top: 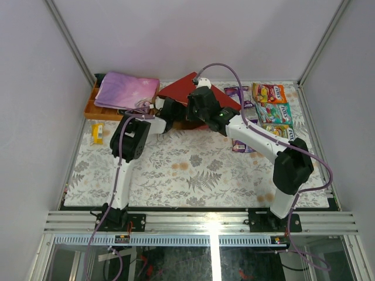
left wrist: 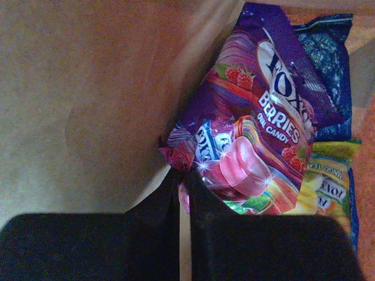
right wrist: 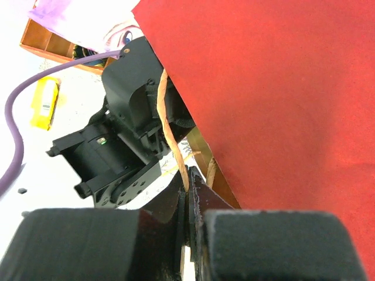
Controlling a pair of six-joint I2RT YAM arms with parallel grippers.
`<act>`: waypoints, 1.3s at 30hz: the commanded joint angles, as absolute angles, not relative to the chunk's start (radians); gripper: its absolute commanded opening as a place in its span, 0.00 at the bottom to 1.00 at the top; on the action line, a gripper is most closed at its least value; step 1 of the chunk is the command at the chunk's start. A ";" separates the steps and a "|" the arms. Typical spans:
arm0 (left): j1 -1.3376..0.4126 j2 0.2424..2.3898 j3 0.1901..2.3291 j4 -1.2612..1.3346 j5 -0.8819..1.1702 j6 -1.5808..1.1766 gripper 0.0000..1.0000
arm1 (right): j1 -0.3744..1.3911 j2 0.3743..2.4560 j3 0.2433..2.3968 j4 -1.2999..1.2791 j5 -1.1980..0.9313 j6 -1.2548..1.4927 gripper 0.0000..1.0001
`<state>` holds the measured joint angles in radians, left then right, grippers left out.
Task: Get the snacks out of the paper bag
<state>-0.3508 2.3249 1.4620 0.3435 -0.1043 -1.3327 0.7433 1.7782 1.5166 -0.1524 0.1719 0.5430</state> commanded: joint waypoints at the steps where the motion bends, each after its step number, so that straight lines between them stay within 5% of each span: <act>1: -0.339 2.207 1.368 0.419 -0.098 -1.231 0.00 | 0.745 1.777 1.563 -0.152 0.181 0.541 0.00; 21: -0.295 1.468 0.838 0.286 -0.032 -0.951 0.00 | 0.745 1.800 1.604 -0.147 0.273 0.563 0.00; 33: 0.014 1.021 0.603 0.049 0.092 -0.912 0.00 | 0.745 1.773 1.583 -0.132 0.267 0.554 0.00; 39: 0.184 1.075 0.420 0.126 0.153 -1.022 0.00 | 0.744 1.775 1.582 -0.137 0.243 0.552 0.00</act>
<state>0.0959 1.0077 0.5198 0.0849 0.0772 -0.9611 0.7433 1.8168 1.5551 -0.1715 0.2424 0.5537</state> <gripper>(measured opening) 0.007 0.011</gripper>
